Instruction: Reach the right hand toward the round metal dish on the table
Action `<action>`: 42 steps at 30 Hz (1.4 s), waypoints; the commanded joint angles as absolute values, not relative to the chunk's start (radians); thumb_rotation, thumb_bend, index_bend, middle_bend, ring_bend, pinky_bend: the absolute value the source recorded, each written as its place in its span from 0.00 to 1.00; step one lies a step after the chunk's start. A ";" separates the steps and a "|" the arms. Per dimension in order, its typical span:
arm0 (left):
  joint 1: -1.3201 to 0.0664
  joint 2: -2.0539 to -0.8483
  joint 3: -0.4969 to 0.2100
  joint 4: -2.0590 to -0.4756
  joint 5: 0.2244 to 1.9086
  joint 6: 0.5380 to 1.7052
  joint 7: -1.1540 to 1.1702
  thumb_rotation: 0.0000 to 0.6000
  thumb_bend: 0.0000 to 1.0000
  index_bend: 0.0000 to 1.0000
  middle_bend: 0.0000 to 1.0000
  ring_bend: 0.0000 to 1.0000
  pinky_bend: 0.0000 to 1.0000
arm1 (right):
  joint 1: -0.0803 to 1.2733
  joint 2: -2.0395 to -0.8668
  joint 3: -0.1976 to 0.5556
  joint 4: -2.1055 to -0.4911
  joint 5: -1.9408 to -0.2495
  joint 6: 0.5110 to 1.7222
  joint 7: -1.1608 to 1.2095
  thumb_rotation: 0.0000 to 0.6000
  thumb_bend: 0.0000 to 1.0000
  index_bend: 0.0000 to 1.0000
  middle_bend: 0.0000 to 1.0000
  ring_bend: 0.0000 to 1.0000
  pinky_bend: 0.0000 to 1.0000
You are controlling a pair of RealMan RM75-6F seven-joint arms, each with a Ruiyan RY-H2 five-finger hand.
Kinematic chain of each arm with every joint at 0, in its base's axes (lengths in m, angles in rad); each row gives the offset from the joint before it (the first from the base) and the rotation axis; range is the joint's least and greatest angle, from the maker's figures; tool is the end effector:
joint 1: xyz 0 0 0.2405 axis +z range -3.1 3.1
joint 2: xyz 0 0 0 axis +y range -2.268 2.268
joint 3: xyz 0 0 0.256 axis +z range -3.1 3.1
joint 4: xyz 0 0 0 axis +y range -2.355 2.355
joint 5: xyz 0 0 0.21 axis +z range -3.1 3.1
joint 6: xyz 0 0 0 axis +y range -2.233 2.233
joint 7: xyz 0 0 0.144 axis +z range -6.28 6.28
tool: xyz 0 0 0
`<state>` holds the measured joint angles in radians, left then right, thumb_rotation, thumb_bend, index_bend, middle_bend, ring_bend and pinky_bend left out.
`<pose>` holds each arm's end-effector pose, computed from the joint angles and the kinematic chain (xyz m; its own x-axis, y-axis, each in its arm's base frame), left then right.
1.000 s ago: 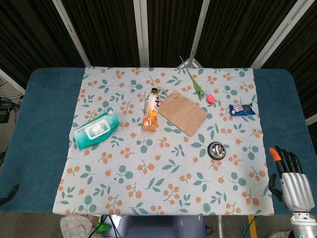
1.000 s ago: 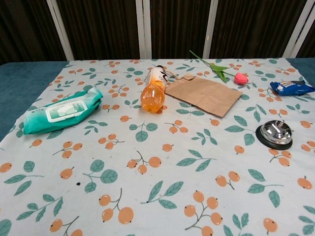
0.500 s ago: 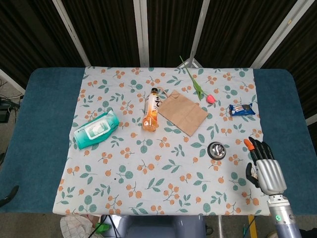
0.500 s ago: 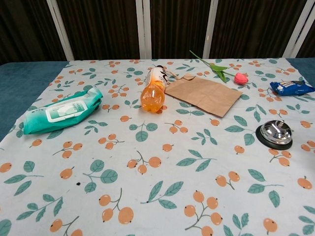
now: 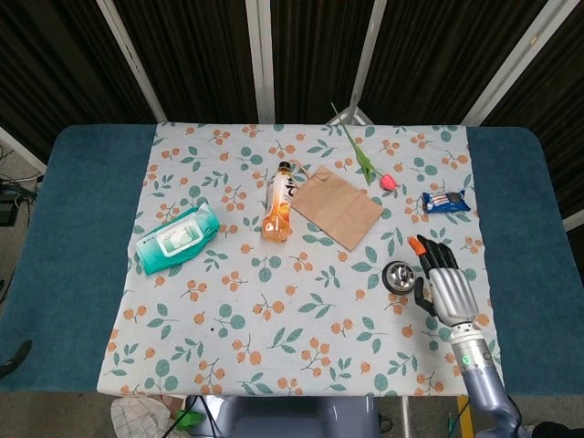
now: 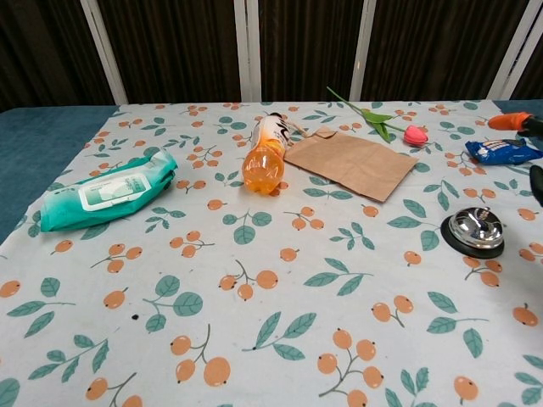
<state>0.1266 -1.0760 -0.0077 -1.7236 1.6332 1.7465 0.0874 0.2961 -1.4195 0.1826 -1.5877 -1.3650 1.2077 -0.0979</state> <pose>-0.2942 0.1066 0.1859 0.4205 -0.1348 0.8972 0.9073 0.0677 -0.4150 -0.2459 -0.2601 0.0519 0.2045 -0.1372 0.9692 -0.9756 -0.1093 0.1904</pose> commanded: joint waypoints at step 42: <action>0.106 -1.095 -0.025 -1.744 1.586 1.704 0.165 1.00 0.33 0.05 0.00 0.00 0.10 | 0.503 -1.797 0.156 -1.044 -1.315 1.002 -0.018 1.00 0.79 0.00 0.00 0.00 0.00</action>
